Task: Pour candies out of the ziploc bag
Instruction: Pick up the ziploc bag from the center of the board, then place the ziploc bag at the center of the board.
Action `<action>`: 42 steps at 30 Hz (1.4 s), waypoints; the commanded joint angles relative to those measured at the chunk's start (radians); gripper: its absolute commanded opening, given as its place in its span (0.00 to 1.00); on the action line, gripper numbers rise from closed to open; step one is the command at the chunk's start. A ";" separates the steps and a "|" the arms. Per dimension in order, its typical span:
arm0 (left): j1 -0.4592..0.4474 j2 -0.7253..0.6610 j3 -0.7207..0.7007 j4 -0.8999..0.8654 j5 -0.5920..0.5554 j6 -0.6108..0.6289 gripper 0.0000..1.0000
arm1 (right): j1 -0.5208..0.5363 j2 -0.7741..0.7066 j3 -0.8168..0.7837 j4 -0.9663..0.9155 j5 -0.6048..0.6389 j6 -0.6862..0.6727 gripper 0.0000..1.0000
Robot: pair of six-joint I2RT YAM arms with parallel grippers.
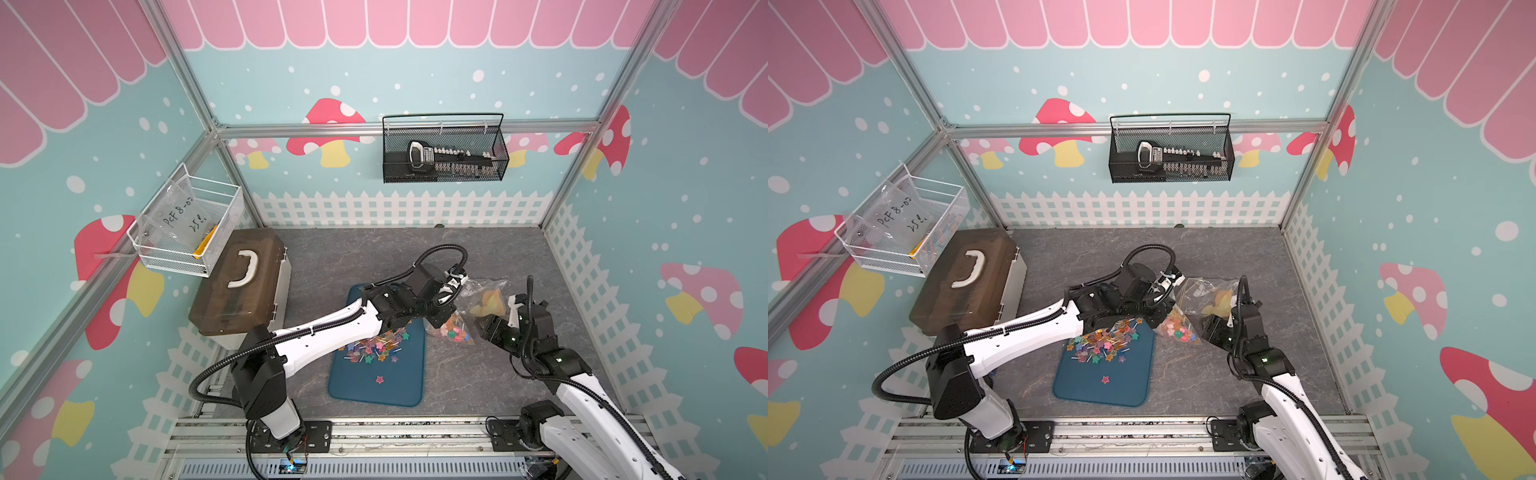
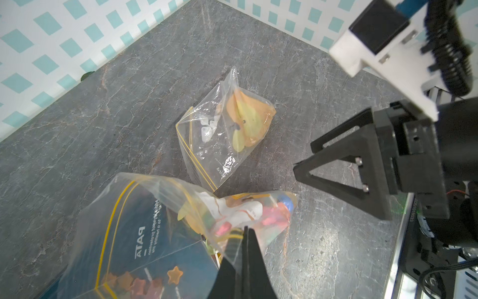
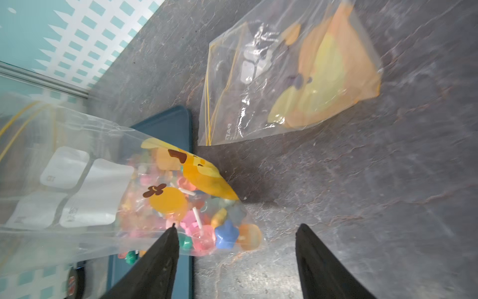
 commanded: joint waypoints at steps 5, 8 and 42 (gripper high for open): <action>0.010 -0.008 0.067 0.036 0.000 -0.024 0.00 | -0.049 -0.068 -0.147 0.168 -0.179 0.161 0.75; 0.010 -0.018 0.087 0.036 -0.010 -0.034 0.00 | -0.061 -0.124 -0.189 0.203 -0.190 0.197 0.75; 0.012 -0.070 0.176 0.025 -0.092 -0.036 0.00 | -0.110 0.105 -0.204 0.690 -0.236 0.663 0.75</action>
